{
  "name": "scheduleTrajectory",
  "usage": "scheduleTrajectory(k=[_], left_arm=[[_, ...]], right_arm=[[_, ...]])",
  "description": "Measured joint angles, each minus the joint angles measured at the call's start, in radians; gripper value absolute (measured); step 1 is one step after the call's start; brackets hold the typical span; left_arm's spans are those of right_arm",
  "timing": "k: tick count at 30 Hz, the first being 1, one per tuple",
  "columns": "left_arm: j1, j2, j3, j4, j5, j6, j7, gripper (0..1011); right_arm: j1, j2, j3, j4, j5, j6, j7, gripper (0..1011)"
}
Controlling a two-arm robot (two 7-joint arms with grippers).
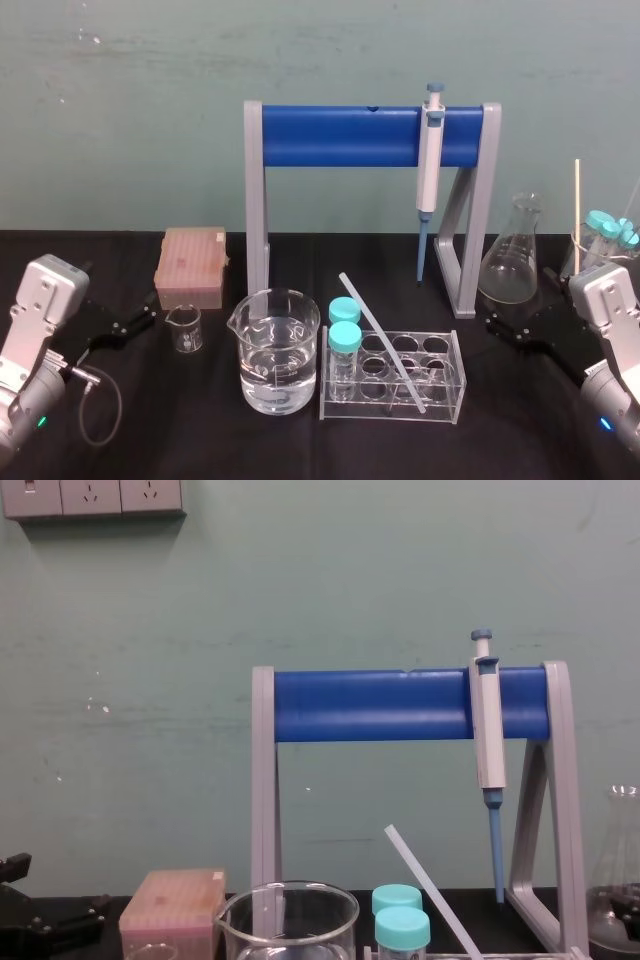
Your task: Pick up the stirring rod with one hand, then place it down.
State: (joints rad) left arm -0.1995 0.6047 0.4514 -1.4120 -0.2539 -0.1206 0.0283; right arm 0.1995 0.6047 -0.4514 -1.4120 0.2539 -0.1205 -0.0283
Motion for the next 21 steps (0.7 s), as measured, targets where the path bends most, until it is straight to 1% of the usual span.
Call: scheduleTrajectory(k=[18,19,20,21], left_arm=[[0.0,0.0,0.0,0.0,0.0,0.0,0.0,1000],[0.0,0.0,0.0,0.0,0.0,0.0,0.0,1000],[0.0,0.0,0.0,0.0,0.0,0.0,0.0,1000],[0.0,0.0,0.0,0.0,0.0,0.0,0.0,1000]], right_arm=[[0.0,0.0,0.0,0.0,0.0,0.0,0.0,1003],[0.0,0.0,0.002,0.0,0.0,0.001,0.003,1003],[0.001,0.003,0.009,0.001,0.008,0.004,0.021,1003],[0.001,0.003,0.009,0.001,0.008,0.004,0.021,1003]])
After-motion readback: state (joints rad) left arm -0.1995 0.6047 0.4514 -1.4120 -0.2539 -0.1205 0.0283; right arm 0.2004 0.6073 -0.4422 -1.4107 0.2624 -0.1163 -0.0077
